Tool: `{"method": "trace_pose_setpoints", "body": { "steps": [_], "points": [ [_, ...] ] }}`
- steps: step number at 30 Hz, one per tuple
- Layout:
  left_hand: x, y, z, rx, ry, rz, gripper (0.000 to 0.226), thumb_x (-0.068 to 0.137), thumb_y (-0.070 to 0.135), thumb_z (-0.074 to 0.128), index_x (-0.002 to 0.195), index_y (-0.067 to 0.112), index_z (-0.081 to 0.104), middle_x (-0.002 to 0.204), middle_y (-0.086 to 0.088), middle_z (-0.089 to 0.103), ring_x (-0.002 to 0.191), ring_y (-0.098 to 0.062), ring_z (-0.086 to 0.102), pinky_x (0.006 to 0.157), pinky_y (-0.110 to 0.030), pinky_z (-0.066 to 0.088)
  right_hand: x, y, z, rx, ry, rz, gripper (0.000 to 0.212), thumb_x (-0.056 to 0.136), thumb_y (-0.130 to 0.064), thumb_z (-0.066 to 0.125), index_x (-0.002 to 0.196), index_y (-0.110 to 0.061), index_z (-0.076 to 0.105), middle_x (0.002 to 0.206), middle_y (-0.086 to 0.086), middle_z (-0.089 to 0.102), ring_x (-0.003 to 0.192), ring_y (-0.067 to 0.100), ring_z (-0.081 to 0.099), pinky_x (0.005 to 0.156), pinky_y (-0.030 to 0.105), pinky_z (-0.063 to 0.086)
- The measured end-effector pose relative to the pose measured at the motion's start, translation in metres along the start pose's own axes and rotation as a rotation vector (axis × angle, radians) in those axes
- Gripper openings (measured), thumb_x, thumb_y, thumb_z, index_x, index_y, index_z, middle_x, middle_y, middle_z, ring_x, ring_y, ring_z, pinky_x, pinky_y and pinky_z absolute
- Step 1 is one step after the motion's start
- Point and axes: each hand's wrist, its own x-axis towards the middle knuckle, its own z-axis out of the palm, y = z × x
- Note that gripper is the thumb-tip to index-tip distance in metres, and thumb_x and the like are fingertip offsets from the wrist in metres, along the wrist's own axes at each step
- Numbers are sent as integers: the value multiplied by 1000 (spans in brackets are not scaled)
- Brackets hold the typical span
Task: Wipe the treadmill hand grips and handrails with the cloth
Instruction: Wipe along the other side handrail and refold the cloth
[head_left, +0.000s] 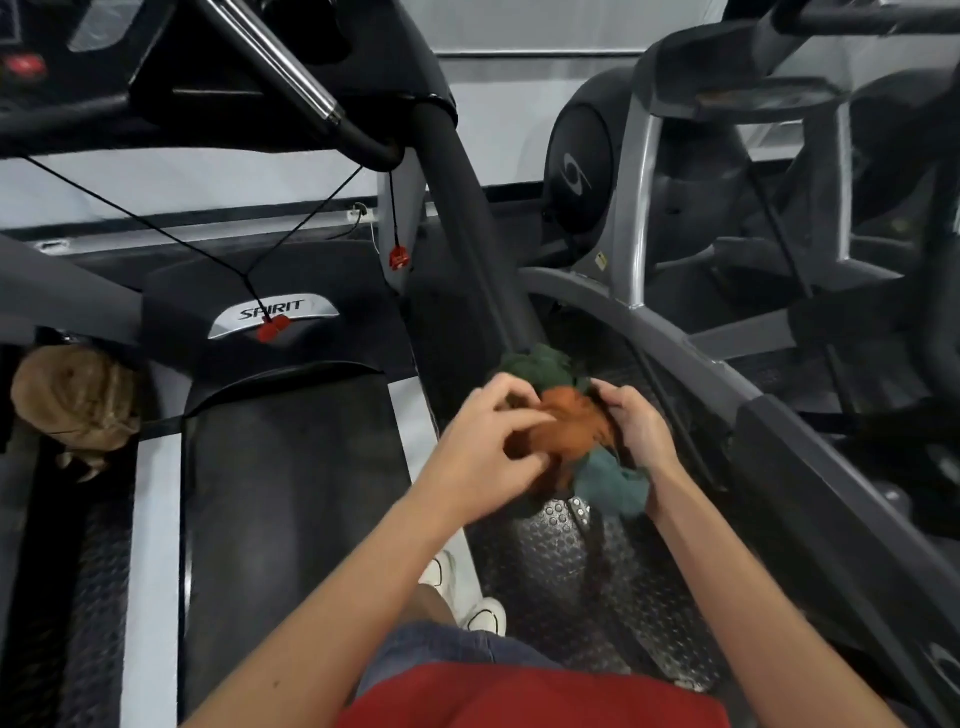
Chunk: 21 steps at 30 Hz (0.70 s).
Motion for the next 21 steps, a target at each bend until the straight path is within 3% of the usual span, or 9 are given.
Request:
{"method": "trace_pose_setpoints", "body": {
  "steps": [3, 5, 7, 9, 11, 15, 17, 19, 21],
  "points": [
    [20, -13, -7, -26, 161, -35, 36, 70, 2, 60, 104, 11, 70, 109, 6, 47, 102, -7, 50, 92, -7, 34, -5, 1, 3, 70, -50, 28, 33, 95, -16, 32, 87, -15, 64, 67, -3, 71, 60, 9, 65, 51, 19, 50],
    [25, -22, -2, -132, 262, -180, 43, 76, -5, 63, 116, 10, 62, 115, 1, 48, 110, -6, 48, 98, -5, 31, -5, 2, 3, 2, -59, -5, 38, 97, -19, 27, 89, -18, 64, 72, -7, 72, 72, 7, 64, 63, 20, 48],
    [21, -23, 8, -435, 271, -376, 42, 84, 10, 66, 123, 16, 55, 121, 2, 54, 112, -10, 54, 104, -20, 38, -7, 2, 3, -69, -110, -54, 40, 98, -21, 27, 99, -18, 66, 95, -3, 71, 94, 12, 62, 84, 27, 47],
    [4, -14, 18, -756, 224, -507, 34, 86, 19, 64, 117, 30, 55, 117, 8, 63, 110, -8, 59, 103, -33, 43, -10, 3, 3, -102, -118, -76, 32, 98, -19, 35, 106, -17, 66, 105, 1, 70, 100, 15, 63, 85, 27, 49],
    [-15, -4, 26, -857, 186, -520, 35, 84, 19, 65, 112, 37, 54, 110, 15, 66, 108, -7, 61, 99, -34, 47, -10, 3, 4, -106, -110, -98, 26, 95, -12, 43, 107, -17, 67, 104, 3, 71, 97, 15, 66, 78, 23, 53],
    [-25, 3, 33, -681, 217, -436, 59, 72, 29, 76, 120, 44, 46, 123, 8, 53, 111, -7, 56, 97, -23, 46, -12, 1, 6, -94, -108, -123, 26, 93, -3, 43, 102, -14, 65, 85, -2, 73, 79, 9, 69, 67, 19, 55],
    [-10, 0, 29, -533, 251, -352, 57, 66, 40, 72, 114, 52, 44, 121, 3, 44, 111, -4, 52, 95, -12, 41, -12, 1, 7, -87, -101, -143, 25, 93, -1, 44, 94, -15, 64, 76, -6, 73, 72, 6, 69, 62, 16, 54],
    [9, -6, 22, -452, 260, -302, 54, 73, 31, 71, 115, 50, 43, 119, -1, 40, 109, 2, 48, 92, -3, 34, -12, 1, 9, -90, -87, -140, 25, 93, -1, 45, 92, -17, 64, 74, -8, 73, 70, 2, 67, 61, 13, 52],
    [27, -17, 15, -562, 317, -349, 49, 80, 22, 68, 120, 41, 47, 123, -2, 44, 109, 2, 50, 97, -11, 35, -12, 2, 8, -106, -98, -140, 23, 93, -2, 47, 102, -15, 64, 86, -4, 72, 76, 1, 67, 66, 12, 52]
  ]
}}
